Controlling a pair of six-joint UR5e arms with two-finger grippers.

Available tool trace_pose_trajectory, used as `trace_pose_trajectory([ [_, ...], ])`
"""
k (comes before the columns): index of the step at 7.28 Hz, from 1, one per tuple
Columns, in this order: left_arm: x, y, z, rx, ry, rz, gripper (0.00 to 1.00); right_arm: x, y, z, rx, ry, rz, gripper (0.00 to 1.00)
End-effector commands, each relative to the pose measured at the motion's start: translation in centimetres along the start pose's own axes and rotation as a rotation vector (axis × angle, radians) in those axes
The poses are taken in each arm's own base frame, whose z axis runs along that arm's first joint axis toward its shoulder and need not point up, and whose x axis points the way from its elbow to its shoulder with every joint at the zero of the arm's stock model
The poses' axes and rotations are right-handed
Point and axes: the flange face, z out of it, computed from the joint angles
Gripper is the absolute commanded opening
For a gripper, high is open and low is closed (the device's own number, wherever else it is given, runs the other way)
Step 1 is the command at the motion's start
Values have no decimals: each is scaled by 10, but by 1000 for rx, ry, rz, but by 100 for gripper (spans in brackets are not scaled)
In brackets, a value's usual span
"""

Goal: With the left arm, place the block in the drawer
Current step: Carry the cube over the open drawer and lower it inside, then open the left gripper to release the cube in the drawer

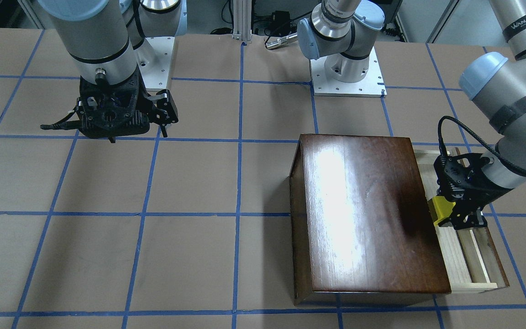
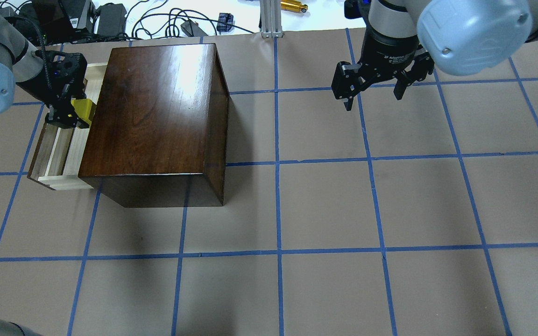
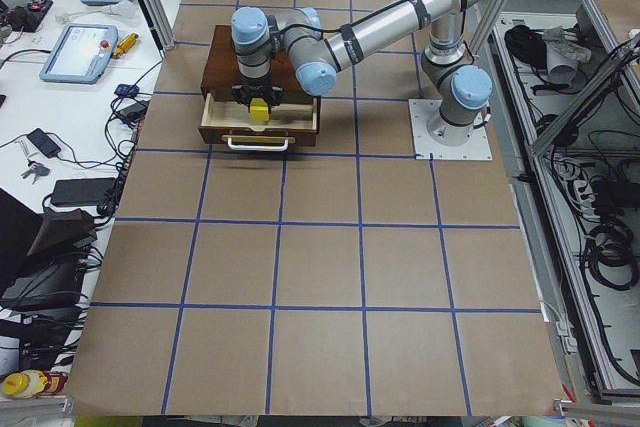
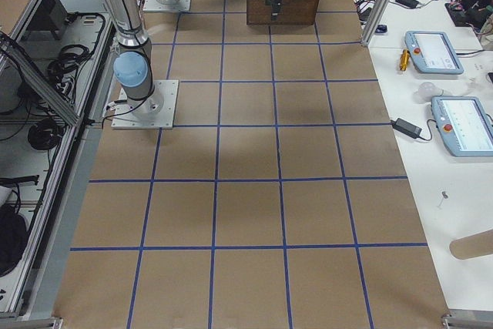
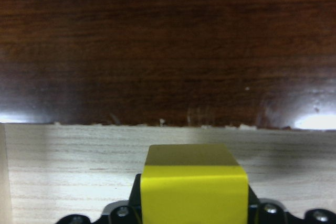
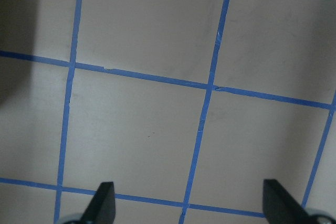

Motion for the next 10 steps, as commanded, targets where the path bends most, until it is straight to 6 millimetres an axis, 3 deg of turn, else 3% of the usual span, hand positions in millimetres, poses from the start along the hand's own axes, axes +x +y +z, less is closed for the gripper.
trace_pose_trajectory([
  [1,-1,1,4,3,6,7,100,0,0,0,0,0,-1,100],
  [2,-1,1,0,0,-1,8,98,0,0,0,0,0,-1,100],
  [5,15,-16,-56,-18,-50,3,93,0,0,0,0,0,-1,100],
  [8,73,-48,-137,-6,-18,-95,93,0,0,0,0,0,1,100],
  [10,104,-64,-160,0,7,-309,95,0,0,0,0,-2,-1,100],
])
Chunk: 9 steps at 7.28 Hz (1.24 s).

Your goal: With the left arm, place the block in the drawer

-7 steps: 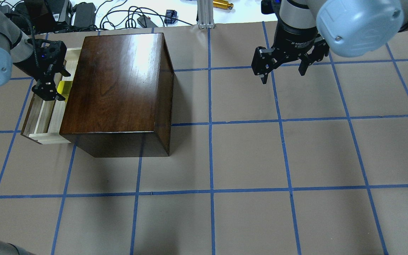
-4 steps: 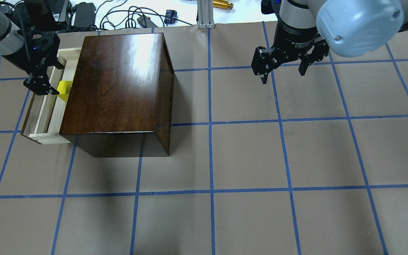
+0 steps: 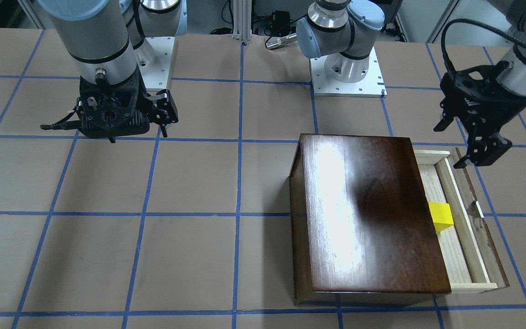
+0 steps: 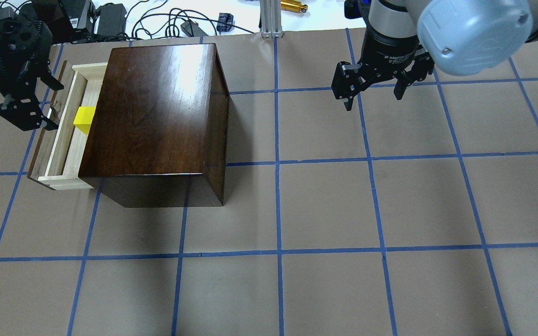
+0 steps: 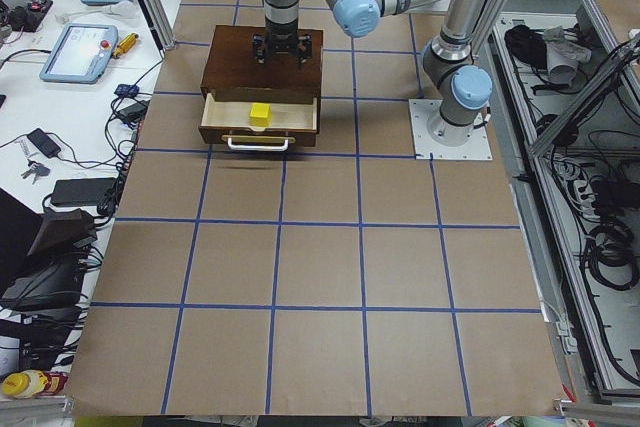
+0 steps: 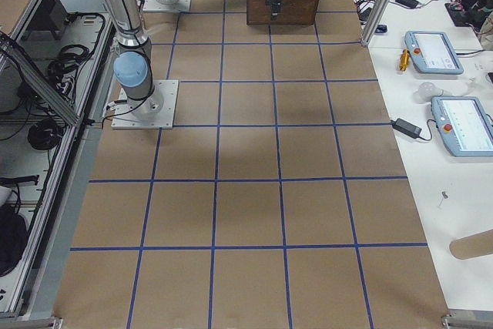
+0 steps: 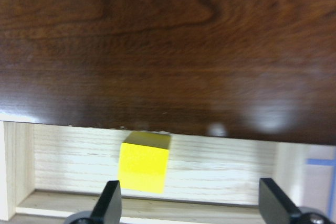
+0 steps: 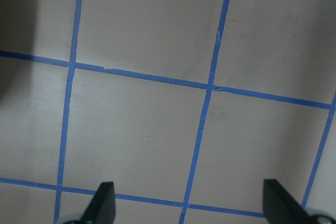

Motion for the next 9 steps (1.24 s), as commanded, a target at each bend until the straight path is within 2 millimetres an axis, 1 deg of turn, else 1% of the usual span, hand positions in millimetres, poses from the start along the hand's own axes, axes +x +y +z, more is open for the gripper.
trace_pose_trajectory([
  [1,28,-24,-17,1,15,-242,95,0,0,0,0,0,0,100],
  [2,36,-47,-22,-3,4,-337,95,0,0,0,0,0,1,100],
  [3,37,-69,-13,-3,19,-521,96,0,0,0,0,0,1,100],
  [4,39,-99,-7,2,18,-691,96,0,0,0,0,0,1,100],
  [5,44,-128,-6,12,-10,-762,98,0,0,0,0,-1,-1,100],
  [6,46,-141,-2,13,-7,-889,100,0,0,0,0,0,-1,100],
  [7,46,-145,-2,20,-14,-1002,100,0,0,0,0,-1,0,100],
  [8,47,-148,-2,24,-12,-1151,100,0,0,0,0,0,-1,100],
  [9,51,-157,-2,24,-15,-1268,100,0,0,0,0,0,0,100],
])
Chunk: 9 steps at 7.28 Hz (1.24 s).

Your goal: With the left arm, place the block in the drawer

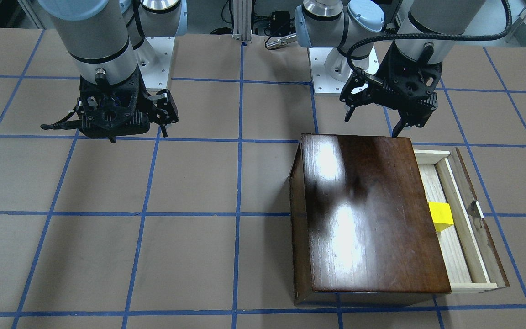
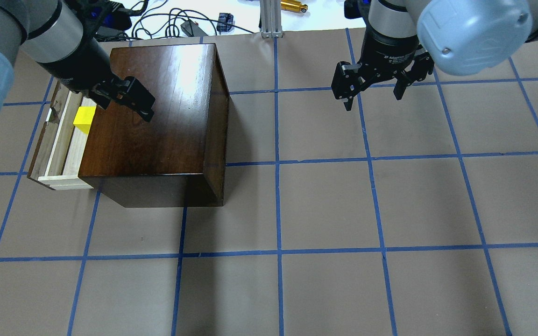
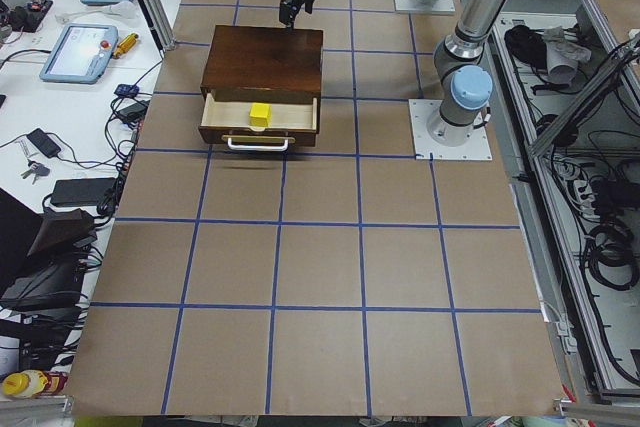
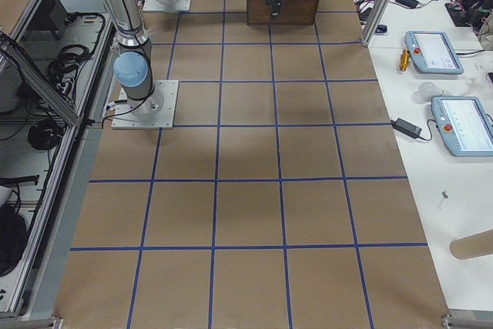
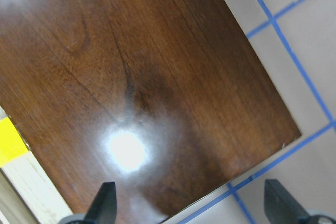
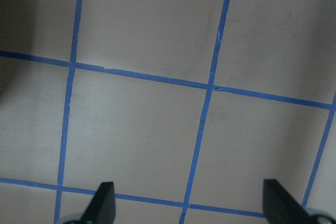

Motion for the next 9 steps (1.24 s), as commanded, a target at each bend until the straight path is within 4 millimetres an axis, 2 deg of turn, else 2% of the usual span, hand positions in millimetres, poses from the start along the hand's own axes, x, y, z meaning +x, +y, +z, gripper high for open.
trace_pose_trajectory([
  [1,13,-1,0,-2,-54,-242,100,0,0,0,0,0,1,100],
  [2,18,-2,2,0,-68,-323,100,0,0,0,0,0,-1,100],
  [9,23,0,0,2,-69,-310,100,0,0,0,0,0,-1,100],
])
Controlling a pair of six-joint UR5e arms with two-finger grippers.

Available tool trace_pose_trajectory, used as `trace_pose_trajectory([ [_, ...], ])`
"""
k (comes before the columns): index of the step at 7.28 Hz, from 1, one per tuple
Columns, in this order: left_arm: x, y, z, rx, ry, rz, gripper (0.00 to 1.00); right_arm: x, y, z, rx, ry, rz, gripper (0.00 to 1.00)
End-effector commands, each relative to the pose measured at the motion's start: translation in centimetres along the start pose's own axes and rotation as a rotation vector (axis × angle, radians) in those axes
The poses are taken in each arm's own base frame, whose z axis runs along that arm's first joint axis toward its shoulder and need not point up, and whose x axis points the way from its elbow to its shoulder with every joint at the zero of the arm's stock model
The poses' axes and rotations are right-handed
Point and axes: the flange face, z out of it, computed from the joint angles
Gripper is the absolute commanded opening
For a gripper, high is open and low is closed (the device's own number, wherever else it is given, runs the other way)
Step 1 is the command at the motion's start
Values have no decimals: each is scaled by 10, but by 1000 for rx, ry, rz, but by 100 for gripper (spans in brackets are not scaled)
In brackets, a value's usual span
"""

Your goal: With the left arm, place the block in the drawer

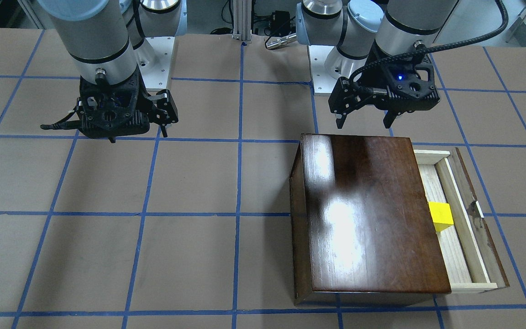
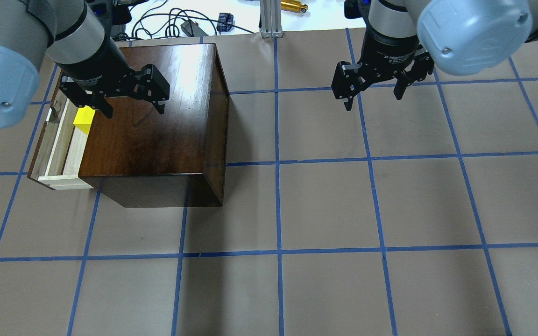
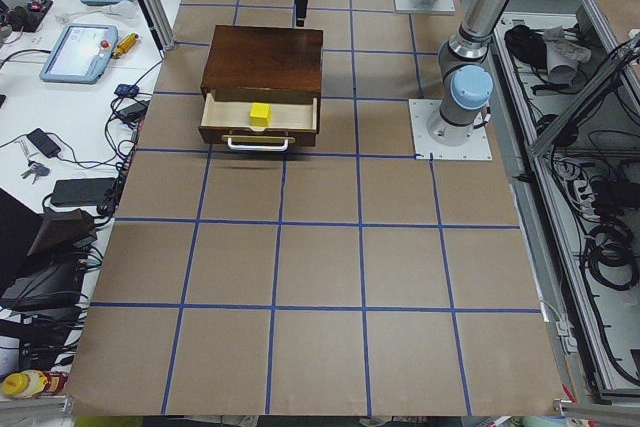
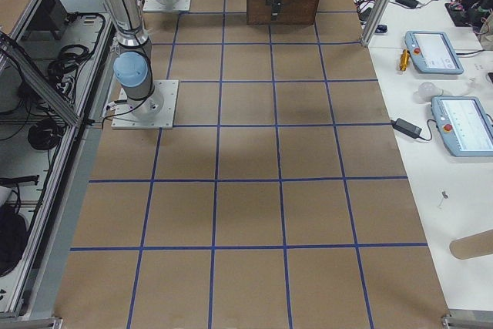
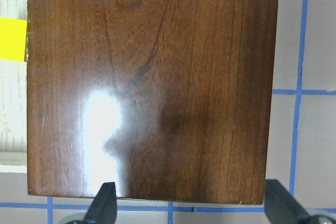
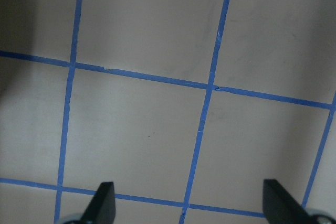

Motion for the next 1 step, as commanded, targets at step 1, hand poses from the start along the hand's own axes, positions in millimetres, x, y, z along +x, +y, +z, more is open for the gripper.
trace_pose_trajectory([
  [1,0,1,-1,1,0,3,100,0,0,0,0,0,-1,100],
])
